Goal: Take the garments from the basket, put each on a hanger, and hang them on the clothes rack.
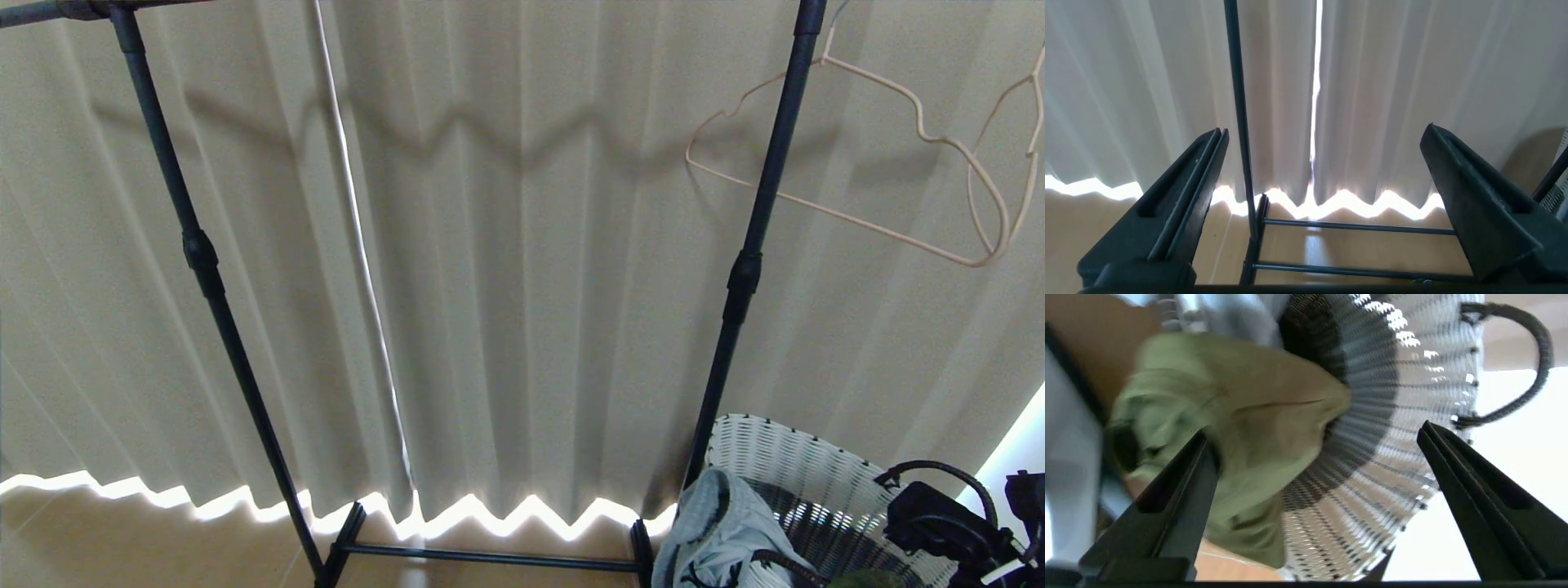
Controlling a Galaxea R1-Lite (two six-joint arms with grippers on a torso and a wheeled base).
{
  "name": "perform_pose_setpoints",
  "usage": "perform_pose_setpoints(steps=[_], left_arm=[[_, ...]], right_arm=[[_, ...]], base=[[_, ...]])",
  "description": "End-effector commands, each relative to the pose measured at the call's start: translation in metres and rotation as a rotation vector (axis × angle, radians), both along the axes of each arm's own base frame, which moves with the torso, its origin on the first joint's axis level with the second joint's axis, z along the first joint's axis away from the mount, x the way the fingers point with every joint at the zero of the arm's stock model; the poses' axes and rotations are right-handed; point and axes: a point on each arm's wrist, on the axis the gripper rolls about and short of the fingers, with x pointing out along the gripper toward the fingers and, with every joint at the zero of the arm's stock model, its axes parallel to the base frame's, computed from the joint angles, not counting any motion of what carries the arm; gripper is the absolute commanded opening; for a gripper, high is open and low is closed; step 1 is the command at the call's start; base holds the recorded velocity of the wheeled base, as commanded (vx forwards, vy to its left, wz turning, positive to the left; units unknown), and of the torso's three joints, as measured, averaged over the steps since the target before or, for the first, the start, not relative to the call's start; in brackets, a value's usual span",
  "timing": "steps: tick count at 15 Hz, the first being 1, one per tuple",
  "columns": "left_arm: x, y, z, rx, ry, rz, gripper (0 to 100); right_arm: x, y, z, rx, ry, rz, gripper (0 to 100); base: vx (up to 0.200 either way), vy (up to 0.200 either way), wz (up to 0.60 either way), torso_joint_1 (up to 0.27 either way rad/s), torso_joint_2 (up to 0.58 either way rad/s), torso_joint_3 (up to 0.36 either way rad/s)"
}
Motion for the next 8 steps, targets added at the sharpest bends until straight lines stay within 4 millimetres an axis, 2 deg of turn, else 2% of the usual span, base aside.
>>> perform_pose_setpoints(steps=[1, 8], left_arm=[[-0.0001, 0.0, 0.0001, -0.001, -0.001, 0.0, 100], [-0.0001, 0.0, 0.0001, 0.0, -0.001, 0.0, 100]], right_arm=[[0.0085, -0.0008, -0.01, -0.013, 0.047, -0.011, 100], [0.0133, -0.0016, -0.0129, -0.01, 0.034, -0.018, 100]], base=[[0.0, 0.0, 0.0, 0.0, 0.0, 0.0], [0.0, 0.0, 0.0, 0.0, 0.0, 0.0]])
